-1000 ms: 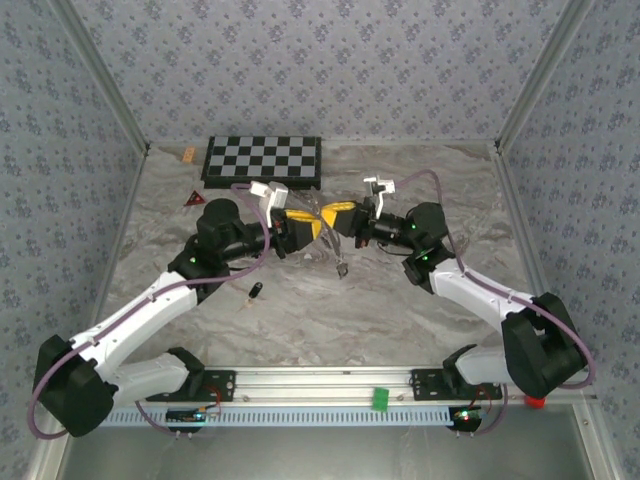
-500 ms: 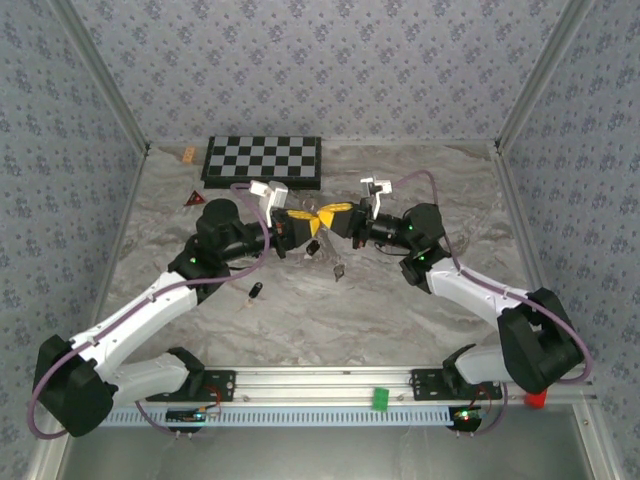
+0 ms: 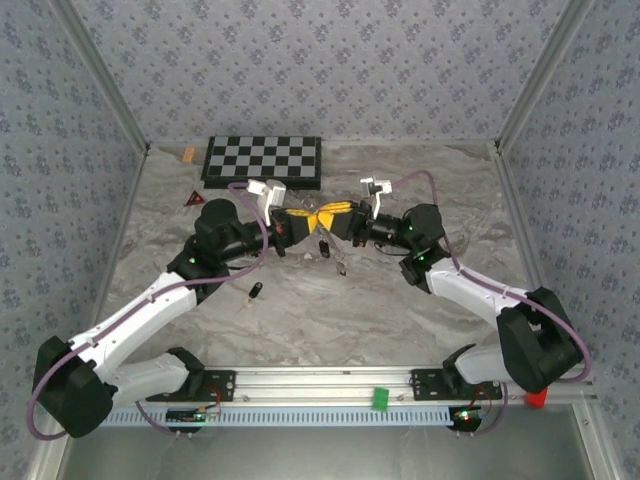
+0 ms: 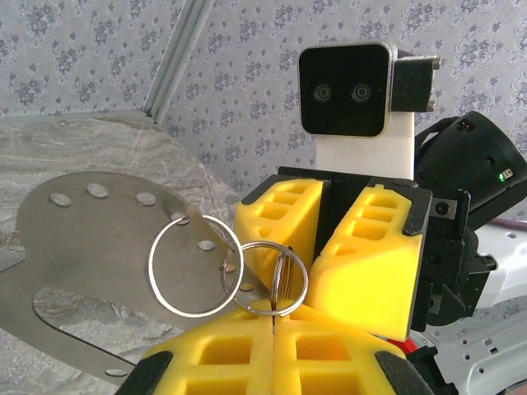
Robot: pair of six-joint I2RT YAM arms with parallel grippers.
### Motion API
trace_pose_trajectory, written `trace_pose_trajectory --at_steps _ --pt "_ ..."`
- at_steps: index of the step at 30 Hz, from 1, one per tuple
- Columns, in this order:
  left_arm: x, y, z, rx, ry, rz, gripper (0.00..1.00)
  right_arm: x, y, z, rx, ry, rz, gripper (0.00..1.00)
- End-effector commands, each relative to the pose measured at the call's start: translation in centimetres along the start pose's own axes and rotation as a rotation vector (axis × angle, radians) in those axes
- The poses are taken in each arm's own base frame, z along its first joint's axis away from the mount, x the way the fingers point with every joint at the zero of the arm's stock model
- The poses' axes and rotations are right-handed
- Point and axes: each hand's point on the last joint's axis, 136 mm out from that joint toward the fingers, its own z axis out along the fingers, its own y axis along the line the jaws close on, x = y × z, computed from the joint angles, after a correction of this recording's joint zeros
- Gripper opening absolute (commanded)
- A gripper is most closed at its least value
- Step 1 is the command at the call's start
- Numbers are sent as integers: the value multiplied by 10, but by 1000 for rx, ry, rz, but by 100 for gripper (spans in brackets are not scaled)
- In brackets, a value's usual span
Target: Put the keys on the keyring
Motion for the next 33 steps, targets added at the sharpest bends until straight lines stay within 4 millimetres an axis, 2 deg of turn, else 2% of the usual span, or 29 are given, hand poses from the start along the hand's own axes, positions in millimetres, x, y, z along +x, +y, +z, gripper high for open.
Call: trace_pose_trajectory --at_steps 1,3,7,22,26,33 --pt "-21 -13 -7 30 -74 50 0 -1 0 -9 6 -4 -5 22" --pt "-20 -12 -7 28 -73 49 0 -1 -1 -12 15 -5 -7 21" --pt "-18 -11 -6 34 -64 45 0 3 -4 -12 23 5 0 13" --pt "-6 -7 -1 40 -24 33 0 -1 8 0 -23 14 -9 17" --pt "-5 -7 -1 42 -21 35 0 -3 10 -1 -26 7 -16 1" --pt "-4 -7 -1 50 -15 31 0 -2 12 0 -24 11 -21 0"
